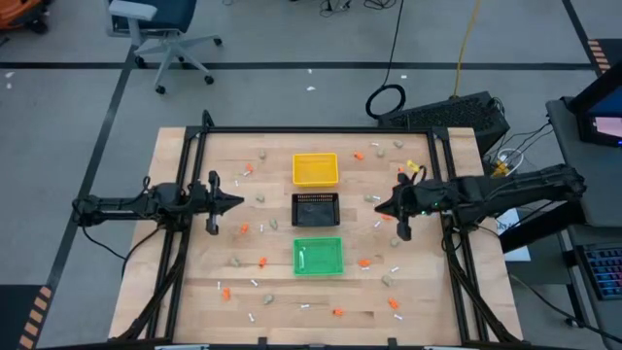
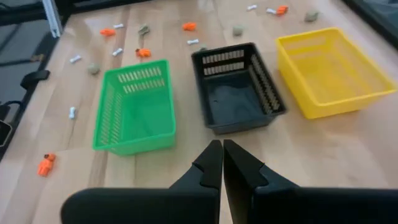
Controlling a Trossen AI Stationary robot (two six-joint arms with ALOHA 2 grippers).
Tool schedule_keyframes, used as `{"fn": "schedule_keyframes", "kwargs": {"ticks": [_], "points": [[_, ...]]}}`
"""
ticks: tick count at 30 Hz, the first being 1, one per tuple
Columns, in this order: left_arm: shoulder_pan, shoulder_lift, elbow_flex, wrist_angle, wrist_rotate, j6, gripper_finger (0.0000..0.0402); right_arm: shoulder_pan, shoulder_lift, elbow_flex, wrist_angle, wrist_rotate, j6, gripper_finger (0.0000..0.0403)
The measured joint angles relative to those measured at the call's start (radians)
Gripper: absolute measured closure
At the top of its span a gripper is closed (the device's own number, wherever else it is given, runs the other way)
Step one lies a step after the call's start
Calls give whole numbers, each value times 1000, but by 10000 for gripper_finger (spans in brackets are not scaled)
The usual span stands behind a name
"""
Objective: Sort Halloween decoration
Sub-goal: Put the gray skull toy into the black basket
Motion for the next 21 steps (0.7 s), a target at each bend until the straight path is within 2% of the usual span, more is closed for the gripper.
{"fn": "schedule_keyframes", "kwargs": {"ticks": [6,12,15,21], "points": [[-30,56,68,5,6,-48,402,58,35,-139,204,0,55,403],[-50,163,166,-1,4,24,402,116,77,-165,229,35,79,403],[-51,238,256,-14,1,50,402,140,92,-165,229,96,77,403],[-51,433,520,-213,-27,61,402,163,103,-165,229,157,76,403]]}}
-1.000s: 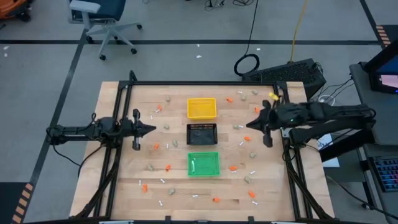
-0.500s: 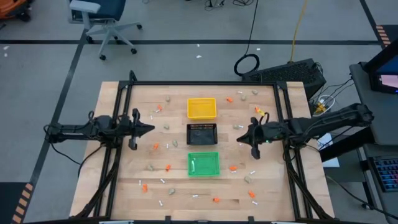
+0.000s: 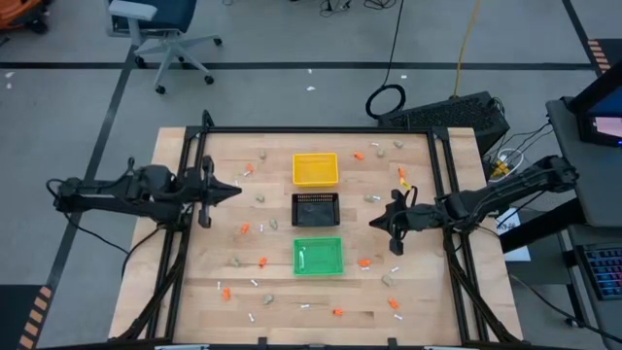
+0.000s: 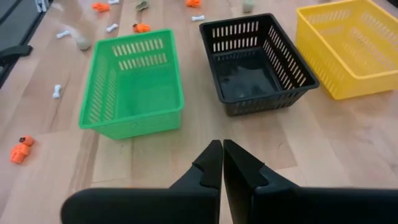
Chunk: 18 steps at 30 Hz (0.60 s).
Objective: Sort Halloween decoration
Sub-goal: Put the gray skull toy into the black basket
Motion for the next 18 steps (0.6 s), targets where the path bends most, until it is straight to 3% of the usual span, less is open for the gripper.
{"fn": "schedule_keyframes", "kwargs": {"ticks": [6,11,18], "points": [[-18,206,276,-178,21,15,402,0,0,0,0,0,3,403],[-72,320,461,-227,17,72,402,0,0,0,-1,0,6,403],[-166,445,513,-292,-26,78,402,0,0,0,-1,0,14,403]]}}
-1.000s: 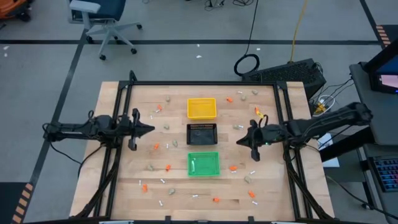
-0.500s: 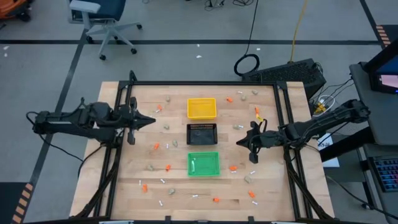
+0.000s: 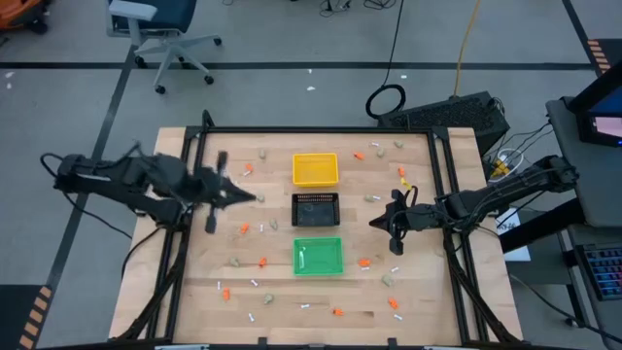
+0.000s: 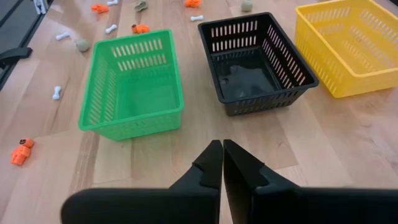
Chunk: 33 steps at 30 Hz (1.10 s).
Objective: Sort Halloween decoration
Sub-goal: Put the gray skull toy into the black basket
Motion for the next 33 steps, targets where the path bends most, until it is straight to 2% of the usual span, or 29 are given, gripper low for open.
{"fn": "schedule_keyframes", "kwargs": {"ticks": [3,8,11,16,22,25,28,33], "points": [[-60,42,-33,6,-25,-7,402,0,0,0,0,0,19,403],[-145,111,-88,23,-167,-42,402,0,0,0,-1,0,43,403],[-166,129,-144,95,-179,-30,402,0,0,0,-3,0,60,403],[-164,150,-255,254,-162,1,402,0,0,0,-5,0,67,403],[-145,148,-364,417,-180,-71,402,-1,0,0,-7,0,59,403],[-146,147,-409,518,-186,-102,402,-2,0,0,-9,33,76,403],[-147,148,-445,543,-231,-118,402,-3,11,0,-15,79,112,403],[-143,148,-493,585,-287,-111,402,-3,32,-1,-20,80,158,403]]}}
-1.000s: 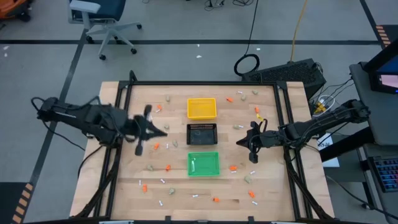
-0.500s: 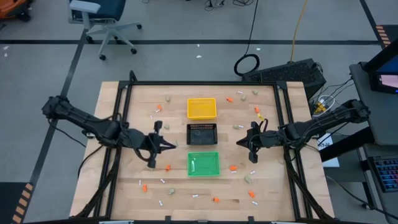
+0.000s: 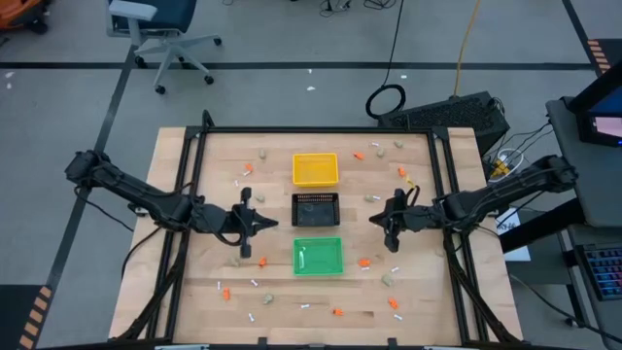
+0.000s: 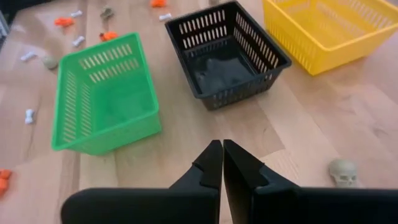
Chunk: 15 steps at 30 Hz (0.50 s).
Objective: Sort Halloween decoration
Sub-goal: Put the gray skull toy into the black basket
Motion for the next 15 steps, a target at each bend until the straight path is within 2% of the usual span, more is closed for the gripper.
{"fn": "schedule_keyframes", "kwargs": {"ticks": [7,15], "points": [[3,0,-4,1,-7,-3,402,-29,49,0,-6,1,60,403],[3,0,-4,13,-20,5,402,-94,93,0,-67,-31,46,403]]}}
